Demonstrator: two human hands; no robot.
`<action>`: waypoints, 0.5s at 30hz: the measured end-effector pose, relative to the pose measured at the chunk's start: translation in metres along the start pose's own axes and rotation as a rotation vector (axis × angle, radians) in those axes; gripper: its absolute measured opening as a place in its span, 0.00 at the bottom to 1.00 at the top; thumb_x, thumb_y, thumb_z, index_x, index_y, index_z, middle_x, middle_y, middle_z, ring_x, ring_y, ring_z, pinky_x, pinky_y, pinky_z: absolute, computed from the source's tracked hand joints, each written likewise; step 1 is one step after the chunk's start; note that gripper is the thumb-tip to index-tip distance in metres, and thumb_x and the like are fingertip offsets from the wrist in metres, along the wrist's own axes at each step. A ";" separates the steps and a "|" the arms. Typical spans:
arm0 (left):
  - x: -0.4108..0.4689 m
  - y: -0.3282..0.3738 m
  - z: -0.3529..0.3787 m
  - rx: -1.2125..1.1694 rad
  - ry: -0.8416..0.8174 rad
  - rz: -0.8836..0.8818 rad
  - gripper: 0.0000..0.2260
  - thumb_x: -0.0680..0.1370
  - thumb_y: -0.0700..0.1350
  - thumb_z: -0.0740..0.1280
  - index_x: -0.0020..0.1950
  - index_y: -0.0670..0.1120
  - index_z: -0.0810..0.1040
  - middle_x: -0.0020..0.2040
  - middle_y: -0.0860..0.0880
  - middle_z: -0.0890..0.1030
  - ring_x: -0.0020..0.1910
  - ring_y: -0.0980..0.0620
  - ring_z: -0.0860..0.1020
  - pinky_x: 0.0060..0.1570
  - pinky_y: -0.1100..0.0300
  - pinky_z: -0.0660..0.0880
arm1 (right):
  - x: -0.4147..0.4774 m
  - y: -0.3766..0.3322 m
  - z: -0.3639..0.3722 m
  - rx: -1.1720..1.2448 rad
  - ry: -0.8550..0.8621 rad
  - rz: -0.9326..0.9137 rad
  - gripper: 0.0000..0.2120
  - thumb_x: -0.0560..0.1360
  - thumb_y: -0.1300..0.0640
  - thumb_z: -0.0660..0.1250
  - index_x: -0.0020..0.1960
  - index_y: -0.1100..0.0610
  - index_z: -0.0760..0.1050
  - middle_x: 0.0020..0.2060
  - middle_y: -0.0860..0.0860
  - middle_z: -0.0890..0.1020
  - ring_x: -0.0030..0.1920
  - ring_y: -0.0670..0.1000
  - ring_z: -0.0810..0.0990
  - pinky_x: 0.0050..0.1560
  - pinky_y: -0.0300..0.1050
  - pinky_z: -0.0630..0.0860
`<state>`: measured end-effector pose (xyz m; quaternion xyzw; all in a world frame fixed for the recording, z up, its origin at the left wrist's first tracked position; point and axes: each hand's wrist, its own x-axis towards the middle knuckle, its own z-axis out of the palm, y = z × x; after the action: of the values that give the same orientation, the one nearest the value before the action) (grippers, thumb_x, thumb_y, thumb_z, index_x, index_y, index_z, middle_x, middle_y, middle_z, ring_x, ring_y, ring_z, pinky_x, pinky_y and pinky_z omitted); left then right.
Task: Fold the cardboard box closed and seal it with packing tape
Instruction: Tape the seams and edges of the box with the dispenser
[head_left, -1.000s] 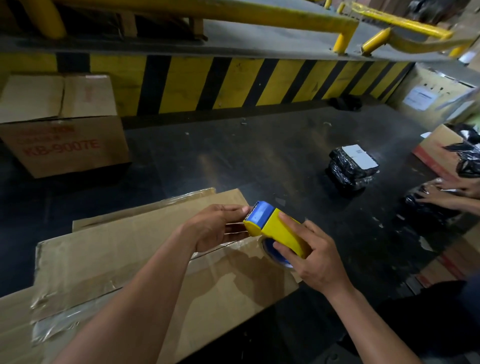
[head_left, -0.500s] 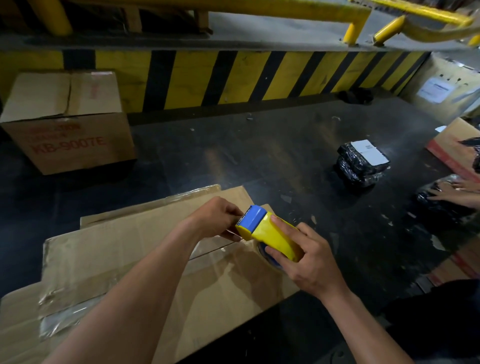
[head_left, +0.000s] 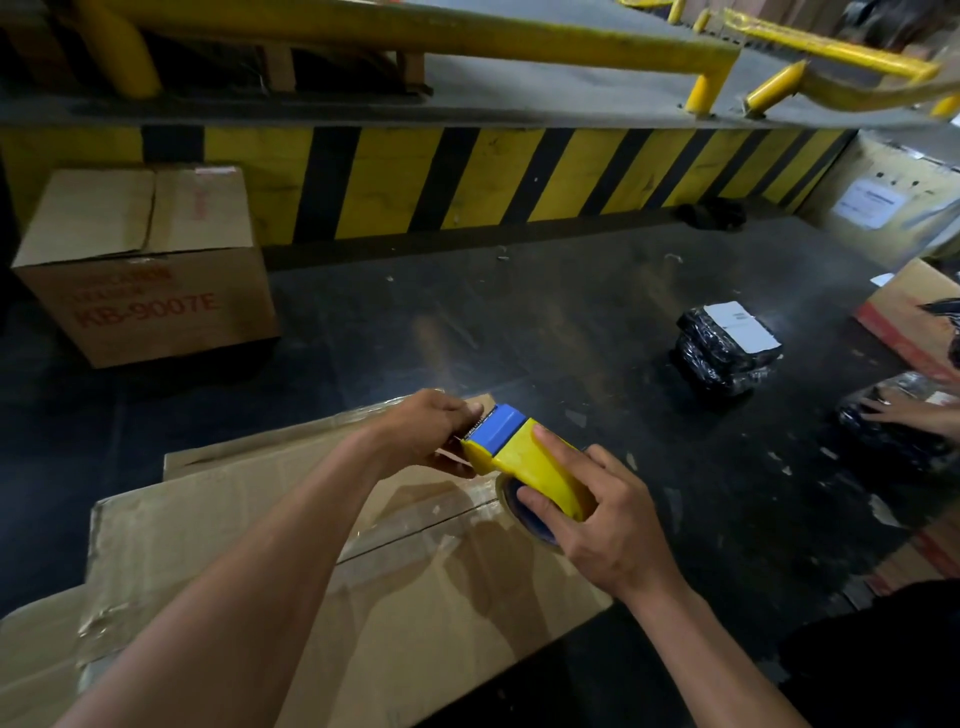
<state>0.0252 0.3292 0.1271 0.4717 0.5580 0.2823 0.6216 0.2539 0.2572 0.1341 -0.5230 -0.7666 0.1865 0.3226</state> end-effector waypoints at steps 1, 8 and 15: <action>0.000 0.000 -0.003 0.006 -0.016 -0.018 0.11 0.85 0.42 0.63 0.56 0.36 0.82 0.47 0.38 0.84 0.44 0.46 0.84 0.43 0.54 0.84 | 0.000 0.000 0.000 0.004 -0.001 0.010 0.29 0.71 0.36 0.68 0.71 0.36 0.68 0.41 0.46 0.71 0.42 0.47 0.74 0.40 0.30 0.69; 0.023 0.003 -0.005 0.214 0.037 0.042 0.06 0.81 0.32 0.65 0.48 0.37 0.82 0.40 0.41 0.81 0.35 0.51 0.81 0.34 0.61 0.82 | 0.000 -0.005 0.007 -0.039 -0.036 0.107 0.31 0.71 0.38 0.72 0.72 0.38 0.68 0.40 0.45 0.70 0.41 0.45 0.74 0.38 0.31 0.69; 0.080 0.013 -0.006 0.464 0.086 0.142 0.03 0.77 0.37 0.73 0.43 0.42 0.84 0.32 0.48 0.82 0.32 0.53 0.79 0.37 0.56 0.82 | 0.004 -0.011 0.013 -0.141 -0.037 0.205 0.31 0.74 0.38 0.67 0.74 0.42 0.67 0.42 0.46 0.71 0.46 0.52 0.77 0.48 0.45 0.75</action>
<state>0.0390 0.4057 0.1049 0.6274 0.5994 0.2095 0.4508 0.2365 0.2577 0.1331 -0.6164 -0.7263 0.1738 0.2498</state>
